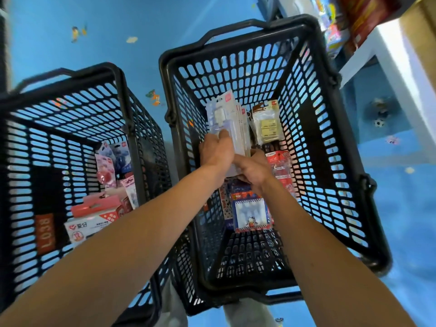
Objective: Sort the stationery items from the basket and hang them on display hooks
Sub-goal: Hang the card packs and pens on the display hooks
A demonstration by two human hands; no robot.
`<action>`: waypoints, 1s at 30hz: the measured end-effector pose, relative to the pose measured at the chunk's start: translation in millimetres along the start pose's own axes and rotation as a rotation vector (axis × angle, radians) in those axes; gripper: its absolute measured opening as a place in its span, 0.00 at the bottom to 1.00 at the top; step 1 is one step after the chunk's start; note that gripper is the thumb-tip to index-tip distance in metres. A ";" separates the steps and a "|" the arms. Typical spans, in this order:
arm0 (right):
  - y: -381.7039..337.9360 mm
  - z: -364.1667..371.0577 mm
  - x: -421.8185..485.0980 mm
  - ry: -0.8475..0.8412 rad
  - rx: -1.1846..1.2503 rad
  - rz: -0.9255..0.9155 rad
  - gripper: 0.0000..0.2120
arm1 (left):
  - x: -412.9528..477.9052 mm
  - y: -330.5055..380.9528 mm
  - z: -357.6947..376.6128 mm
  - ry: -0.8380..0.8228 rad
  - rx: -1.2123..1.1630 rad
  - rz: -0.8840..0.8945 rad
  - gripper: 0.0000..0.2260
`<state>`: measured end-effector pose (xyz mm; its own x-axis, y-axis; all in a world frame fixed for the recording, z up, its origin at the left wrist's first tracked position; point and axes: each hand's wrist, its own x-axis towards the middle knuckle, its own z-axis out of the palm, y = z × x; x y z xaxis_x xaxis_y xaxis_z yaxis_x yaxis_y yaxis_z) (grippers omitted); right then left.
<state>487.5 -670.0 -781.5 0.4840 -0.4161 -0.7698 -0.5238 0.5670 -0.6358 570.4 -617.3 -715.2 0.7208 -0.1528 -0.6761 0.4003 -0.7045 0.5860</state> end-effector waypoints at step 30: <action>-7.0 -113.0 -203.0 -0.241 0.024 -0.164 0.35 | -158.4 -24.4 -19.3 -0.633 -0.378 -0.028 0.27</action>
<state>313.7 -669.9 -627.1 0.7151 -0.3240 -0.6194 -0.4097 0.5237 -0.7469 457.4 -562.5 -613.8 0.2889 -0.5892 -0.7546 0.6638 -0.4447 0.6013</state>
